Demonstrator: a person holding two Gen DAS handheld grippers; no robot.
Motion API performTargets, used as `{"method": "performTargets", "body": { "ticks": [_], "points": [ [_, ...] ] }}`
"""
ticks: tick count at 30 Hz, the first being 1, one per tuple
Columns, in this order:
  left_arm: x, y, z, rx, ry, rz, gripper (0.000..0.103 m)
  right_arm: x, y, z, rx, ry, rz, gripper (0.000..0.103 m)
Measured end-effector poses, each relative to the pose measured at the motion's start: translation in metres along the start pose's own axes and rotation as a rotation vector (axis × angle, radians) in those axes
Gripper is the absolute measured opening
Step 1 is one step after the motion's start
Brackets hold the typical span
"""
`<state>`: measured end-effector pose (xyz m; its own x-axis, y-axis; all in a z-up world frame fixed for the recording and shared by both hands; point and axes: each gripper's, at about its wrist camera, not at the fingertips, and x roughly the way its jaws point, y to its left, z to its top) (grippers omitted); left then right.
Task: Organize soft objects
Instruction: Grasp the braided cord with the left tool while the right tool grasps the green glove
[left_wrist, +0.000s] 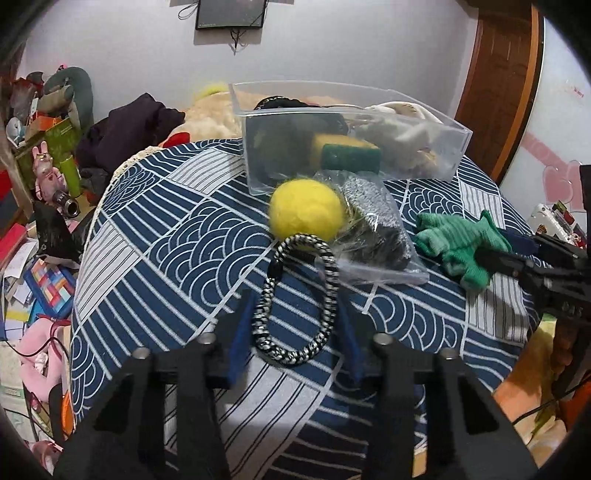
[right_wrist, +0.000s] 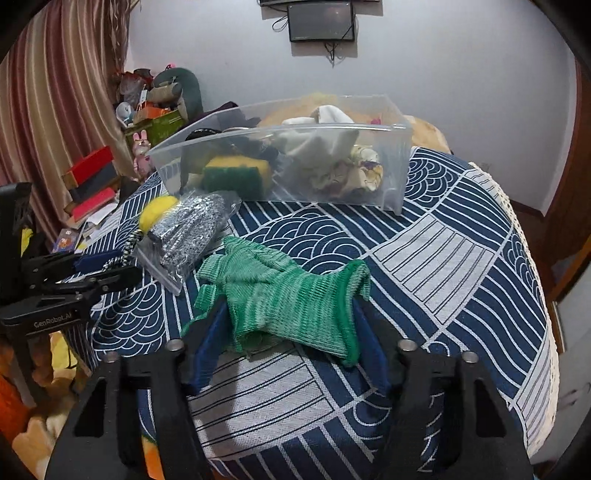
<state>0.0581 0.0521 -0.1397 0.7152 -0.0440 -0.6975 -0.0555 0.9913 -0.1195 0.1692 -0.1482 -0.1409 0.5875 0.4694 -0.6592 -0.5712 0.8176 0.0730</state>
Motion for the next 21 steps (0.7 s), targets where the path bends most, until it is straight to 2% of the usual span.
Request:
{"method": "performTargets", "body": {
  "ticks": [3,6,13,21],
  "points": [
    [-0.006,0.002,-0.004,0.000,-0.007,0.010,0.025,-0.003,-0.003,0.000,0.018,-0.012,0.025,0.026],
    [-0.013,0.003,-0.006,0.001,-0.015,0.011,0.013,-0.008,-0.003,0.000,0.024,-0.029,0.029,0.017],
    [-0.035,0.004,0.002,-0.006,-0.076,0.010,0.013,-0.030,-0.006,0.008,0.031,-0.101,0.013,0.016],
    [-0.059,-0.002,0.039,0.008,-0.190,-0.019,0.013,-0.059,-0.010,0.038,0.035,-0.227,-0.008,0.016]
  ]
}}
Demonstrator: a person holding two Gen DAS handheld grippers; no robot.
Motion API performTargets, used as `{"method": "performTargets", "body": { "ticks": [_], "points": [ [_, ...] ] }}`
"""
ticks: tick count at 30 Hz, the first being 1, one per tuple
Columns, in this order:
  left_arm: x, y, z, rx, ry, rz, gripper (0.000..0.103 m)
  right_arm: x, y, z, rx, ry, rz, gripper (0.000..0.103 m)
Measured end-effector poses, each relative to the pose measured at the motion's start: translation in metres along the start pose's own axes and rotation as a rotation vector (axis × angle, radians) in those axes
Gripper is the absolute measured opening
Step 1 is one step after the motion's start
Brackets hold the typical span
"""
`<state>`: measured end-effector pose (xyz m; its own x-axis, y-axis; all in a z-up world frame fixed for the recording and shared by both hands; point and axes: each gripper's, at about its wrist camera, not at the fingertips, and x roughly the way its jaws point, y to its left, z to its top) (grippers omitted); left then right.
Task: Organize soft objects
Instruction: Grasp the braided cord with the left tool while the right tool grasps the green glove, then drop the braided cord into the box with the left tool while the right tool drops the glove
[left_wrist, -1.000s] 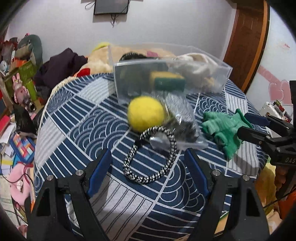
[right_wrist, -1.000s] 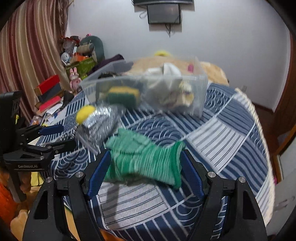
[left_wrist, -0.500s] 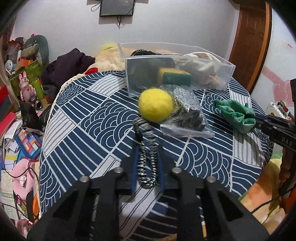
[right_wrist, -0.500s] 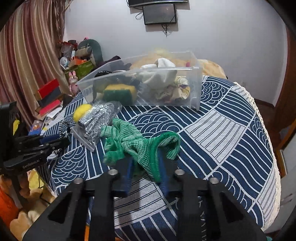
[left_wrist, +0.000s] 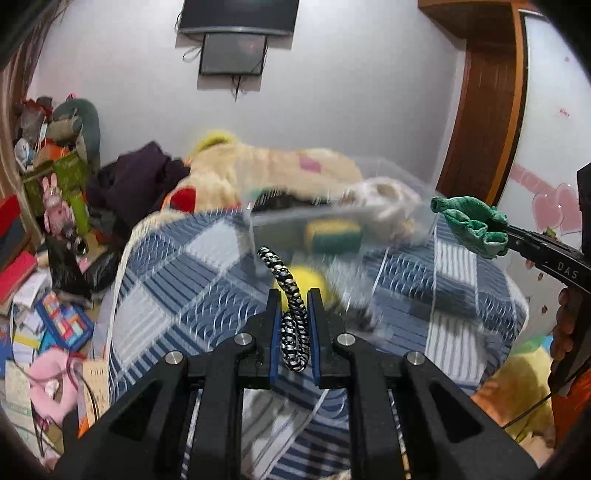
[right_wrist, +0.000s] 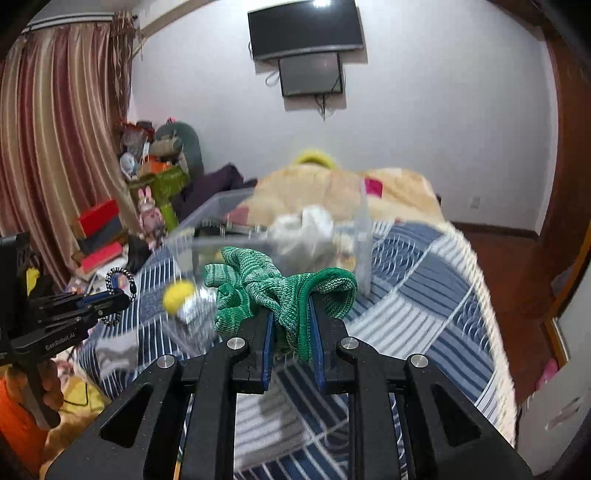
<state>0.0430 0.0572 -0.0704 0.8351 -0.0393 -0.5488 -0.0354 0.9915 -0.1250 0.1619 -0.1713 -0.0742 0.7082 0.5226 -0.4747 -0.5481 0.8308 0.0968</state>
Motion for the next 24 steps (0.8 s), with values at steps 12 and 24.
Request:
{"method": "performTargets", "body": {
  "ticks": [12,24],
  "points": [
    [0.016,-0.015,0.071,0.062,-0.113,-0.025,0.013,0.016,0.003,0.048,-0.001,-0.105,-0.014,0.016],
    [0.072,-0.020,0.099,0.054,-0.070,-0.041,0.013,0.063,0.013,0.061,0.002,-0.055,-0.002,0.016]
  ]
}}
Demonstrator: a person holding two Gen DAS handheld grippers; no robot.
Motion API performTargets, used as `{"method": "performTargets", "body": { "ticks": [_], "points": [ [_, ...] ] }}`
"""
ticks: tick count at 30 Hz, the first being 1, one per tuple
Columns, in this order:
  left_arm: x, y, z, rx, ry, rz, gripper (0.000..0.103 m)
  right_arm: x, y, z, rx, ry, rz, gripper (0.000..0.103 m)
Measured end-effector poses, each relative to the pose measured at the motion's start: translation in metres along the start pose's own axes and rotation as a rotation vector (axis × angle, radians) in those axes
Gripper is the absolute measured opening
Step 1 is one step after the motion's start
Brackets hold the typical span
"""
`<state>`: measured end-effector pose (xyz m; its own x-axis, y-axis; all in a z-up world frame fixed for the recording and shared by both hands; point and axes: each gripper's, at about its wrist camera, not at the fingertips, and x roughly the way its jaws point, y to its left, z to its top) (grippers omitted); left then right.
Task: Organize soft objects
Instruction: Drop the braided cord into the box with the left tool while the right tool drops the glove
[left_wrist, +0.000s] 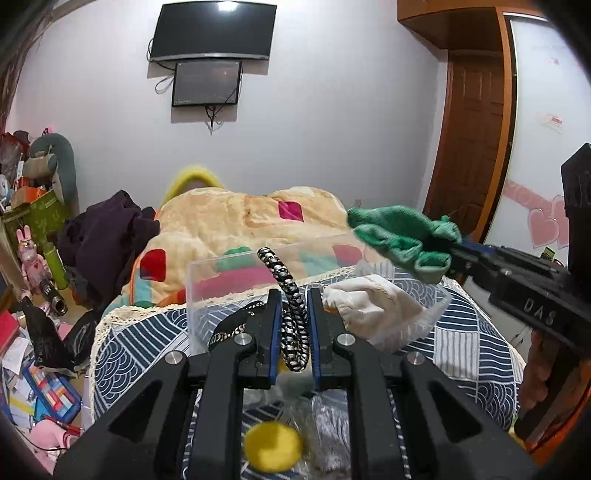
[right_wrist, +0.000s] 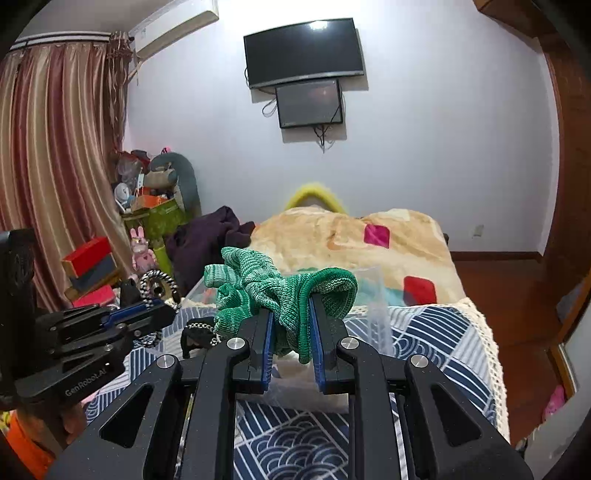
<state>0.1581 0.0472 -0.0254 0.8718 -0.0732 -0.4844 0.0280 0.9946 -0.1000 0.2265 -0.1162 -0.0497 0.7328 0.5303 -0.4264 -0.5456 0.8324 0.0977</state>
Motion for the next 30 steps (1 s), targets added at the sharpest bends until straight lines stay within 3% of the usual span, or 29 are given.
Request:
{"method": "performTargets", "body": {
  "ticks": [13,19,21,23,30],
  "points": [
    [0.065,0.002,-0.002,0.013,0.117,0.045,0.013,0.046,-0.002,-0.012,-0.065,0.157,-0.030,0.016],
    [0.068,-0.003,-0.007,0.039,0.136,0.048,0.014,0.044,-0.003,-0.013,-0.091,0.179,-0.034,0.019],
    [0.067,-0.005,-0.007,0.045,0.136,0.046,0.021,0.042,-0.004,-0.013,-0.097,0.183,-0.031,0.024],
    [0.062,-0.006,-0.006,0.045,0.131,0.041,0.034,0.037,-0.006,-0.012,-0.096,0.180,-0.030,0.033],
    [0.033,-0.012,-0.001,0.055,0.077,0.036,0.053,0.012,-0.010,-0.005,-0.079,0.127,-0.016,0.051]
  ]
}}
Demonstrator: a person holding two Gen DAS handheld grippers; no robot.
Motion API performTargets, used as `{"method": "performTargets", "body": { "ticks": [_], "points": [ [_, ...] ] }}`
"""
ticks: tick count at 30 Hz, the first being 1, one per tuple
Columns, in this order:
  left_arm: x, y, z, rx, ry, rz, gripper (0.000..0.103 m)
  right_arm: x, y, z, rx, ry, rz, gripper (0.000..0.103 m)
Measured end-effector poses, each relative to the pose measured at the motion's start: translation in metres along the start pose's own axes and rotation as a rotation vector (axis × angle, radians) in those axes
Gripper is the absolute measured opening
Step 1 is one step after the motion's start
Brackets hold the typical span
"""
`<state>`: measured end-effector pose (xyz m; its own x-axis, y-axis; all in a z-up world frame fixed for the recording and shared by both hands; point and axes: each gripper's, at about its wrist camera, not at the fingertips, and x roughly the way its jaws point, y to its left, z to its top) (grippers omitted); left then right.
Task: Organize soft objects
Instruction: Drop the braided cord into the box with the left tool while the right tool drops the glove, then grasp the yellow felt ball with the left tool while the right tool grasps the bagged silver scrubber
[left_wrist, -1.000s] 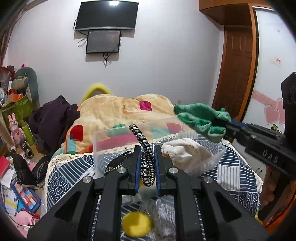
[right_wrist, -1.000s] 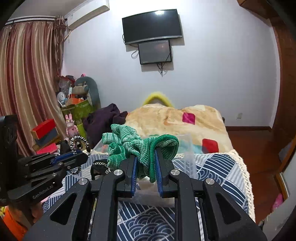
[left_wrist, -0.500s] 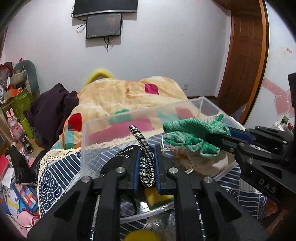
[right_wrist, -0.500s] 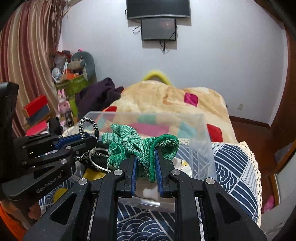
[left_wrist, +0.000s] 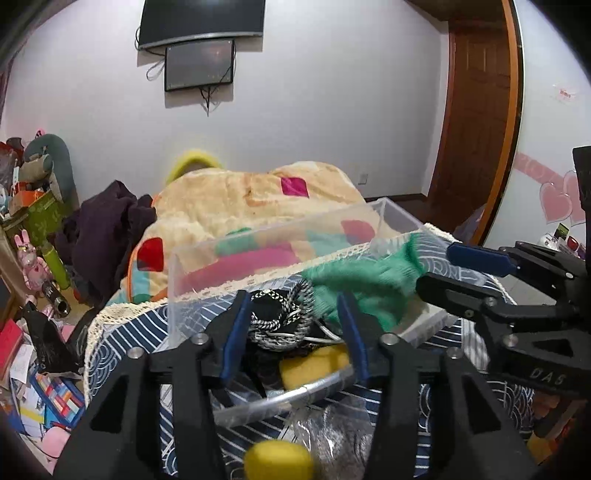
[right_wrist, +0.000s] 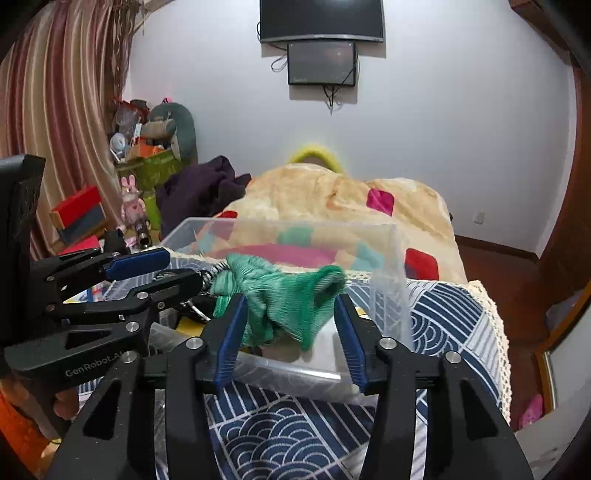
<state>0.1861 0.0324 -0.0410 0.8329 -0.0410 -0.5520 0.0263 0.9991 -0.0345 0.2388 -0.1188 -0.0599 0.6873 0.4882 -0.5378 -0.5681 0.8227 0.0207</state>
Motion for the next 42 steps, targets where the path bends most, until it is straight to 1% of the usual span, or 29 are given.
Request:
{"method": "performTargets", "body": {
  "ticks": [2,4,6,9,11,13,16,19,21,23,28,31,34,35,36,37,39,41,42],
  "points": [
    [-0.011,0.000,0.001,-0.001,-0.022,-0.006,0.059,-0.009,0.001,0.001,0.004,-0.023,0.003,0.055],
    [-0.022,0.000,0.001,-0.003,-0.042,-0.012,0.062,-0.022,0.002,0.002,0.005,-0.052,0.013,0.058],
    [-0.034,0.000,0.001,-0.002,-0.061,-0.013,0.065,-0.032,0.004,0.000,0.003,-0.078,0.018,0.064],
    [-0.051,0.000,-0.003,0.008,-0.088,-0.005,0.077,-0.043,0.011,-0.003,-0.006,-0.103,0.036,0.069],
    [-0.063,0.001,-0.009,0.007,-0.105,-0.004,0.088,-0.045,0.015,-0.008,-0.010,-0.105,0.051,0.072],
    [-0.070,0.003,-0.016,-0.007,-0.109,-0.013,0.094,-0.045,0.020,-0.015,-0.006,-0.099,0.070,0.075],
    [-0.073,0.007,-0.028,-0.018,-0.097,-0.008,0.095,-0.036,0.028,-0.026,-0.004,-0.063,0.100,0.075],
    [-0.071,0.011,-0.044,-0.028,-0.061,-0.002,0.095,-0.022,0.038,-0.038,-0.017,-0.015,0.114,0.075],
    [-0.067,0.013,-0.058,-0.035,-0.032,0.021,0.095,-0.014,0.043,-0.045,-0.014,0.017,0.127,0.075],
    [-0.063,0.020,-0.074,-0.062,0.002,0.029,0.095,0.000,0.048,-0.052,-0.002,0.061,0.149,0.075],
    [-0.050,0.040,-0.100,-0.126,0.078,0.052,0.094,0.027,0.061,-0.061,0.001,0.145,0.173,0.075],
    [-0.043,0.049,-0.110,-0.160,0.107,0.045,0.090,0.043,0.065,-0.067,0.012,0.204,0.190,0.074],
    [-0.037,0.052,-0.113,-0.172,0.127,0.036,0.083,0.052,0.068,-0.071,0.022,0.243,0.229,0.069],
    [-0.036,0.052,-0.114,-0.177,0.131,0.024,0.082,0.053,0.068,-0.071,0.023,0.250,0.246,0.058],
    [-0.035,0.052,-0.114,-0.179,0.132,0.016,0.082,0.052,0.069,-0.072,0.018,0.256,0.277,0.046],
    [-0.034,0.051,-0.114,-0.180,0.132,0.007,0.081,0.049,0.070,-0.074,0.015,0.255,0.294,0.040],
    [-0.032,0.047,-0.113,-0.171,0.132,-0.008,0.078,0.044,0.071,-0.075,-0.001,0.236,0.293,0.024],
    [-0.029,0.042,-0.112,-0.160,0.137,-0.018,0.073,0.038,0.069,-0.076,-0.005,0.220,0.275,0.018],
    [-0.025,0.041,-0.111,-0.157,0.141,-0.023,0.071,0.035,0.066,-0.077,-0.002,0.210,0.265,0.017]
  ]
}}
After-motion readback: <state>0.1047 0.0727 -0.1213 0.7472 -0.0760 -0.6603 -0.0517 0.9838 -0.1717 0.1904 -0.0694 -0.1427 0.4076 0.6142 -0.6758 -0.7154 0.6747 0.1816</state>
